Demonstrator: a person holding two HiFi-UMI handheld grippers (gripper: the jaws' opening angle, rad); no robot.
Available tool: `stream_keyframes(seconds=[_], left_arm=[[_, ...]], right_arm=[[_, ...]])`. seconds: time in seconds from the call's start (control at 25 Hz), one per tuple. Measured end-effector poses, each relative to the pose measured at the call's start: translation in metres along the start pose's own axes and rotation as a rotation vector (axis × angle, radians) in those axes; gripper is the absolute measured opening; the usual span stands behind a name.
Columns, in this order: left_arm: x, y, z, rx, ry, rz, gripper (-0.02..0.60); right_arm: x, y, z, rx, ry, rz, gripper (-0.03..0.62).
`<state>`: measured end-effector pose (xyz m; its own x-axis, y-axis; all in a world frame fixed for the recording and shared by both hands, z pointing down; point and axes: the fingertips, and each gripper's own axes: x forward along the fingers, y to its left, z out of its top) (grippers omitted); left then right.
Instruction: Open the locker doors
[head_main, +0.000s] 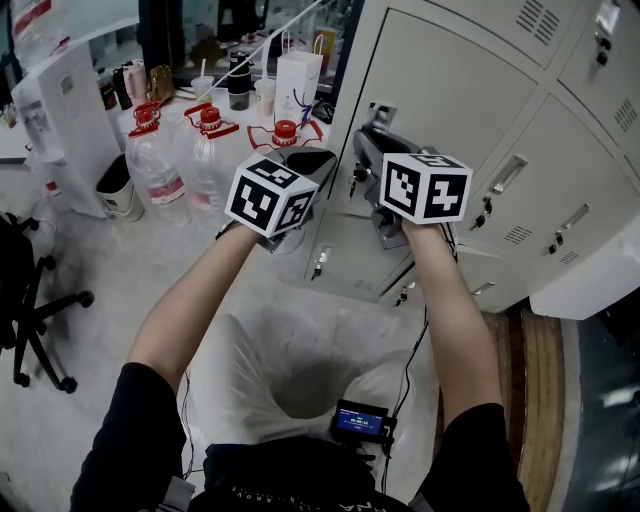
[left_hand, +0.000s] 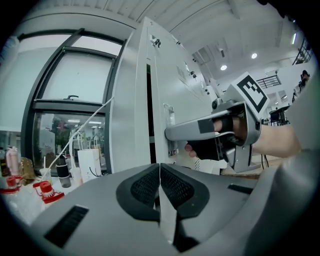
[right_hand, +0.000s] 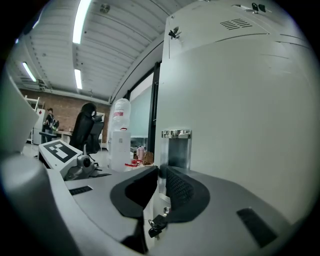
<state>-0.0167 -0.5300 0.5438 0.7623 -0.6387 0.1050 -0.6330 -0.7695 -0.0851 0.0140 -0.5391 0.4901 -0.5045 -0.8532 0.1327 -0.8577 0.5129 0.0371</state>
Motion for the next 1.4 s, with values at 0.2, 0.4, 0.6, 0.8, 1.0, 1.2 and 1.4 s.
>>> stream_keyframes(seconds=[0.2,0.4,0.6,0.8,1.0,1.2,1.4], left_arm=[[-0.007,-0.019,-0.006,-0.003,-0.017,-0.088,0.021],[-0.012,-0.055,-0.02,0.019,0.021,-0.211,0.106],[-0.013,-0.079,-0.026,0.079,0.036,-0.249,0.143],[-0.015,-0.108,-0.027,0.089,0.017,-0.358,0.147],[-0.021,-0.146,-0.015,0.18,-0.058,-0.474,0.132],[-0.028,-0.171,-0.013,0.124,-0.053,-0.596,0.115],[-0.03,-0.202,-0.011,0.123,-0.046,-0.684,0.108]], right_arm=[[-0.025,0.011,-0.001,-0.015,0.013,0.046,0.074],[-0.048,0.024,-0.009,-0.006,0.017,0.112,0.074],[-0.075,0.033,-0.013,-0.033,0.026,0.146,0.075],[-0.104,0.038,-0.018,-0.03,0.021,0.194,0.075],[-0.134,0.04,-0.021,-0.051,0.004,0.209,0.075],[-0.162,0.04,-0.025,-0.102,-0.008,0.166,0.078],[-0.193,0.034,-0.029,-0.152,-0.02,0.087,0.078]])
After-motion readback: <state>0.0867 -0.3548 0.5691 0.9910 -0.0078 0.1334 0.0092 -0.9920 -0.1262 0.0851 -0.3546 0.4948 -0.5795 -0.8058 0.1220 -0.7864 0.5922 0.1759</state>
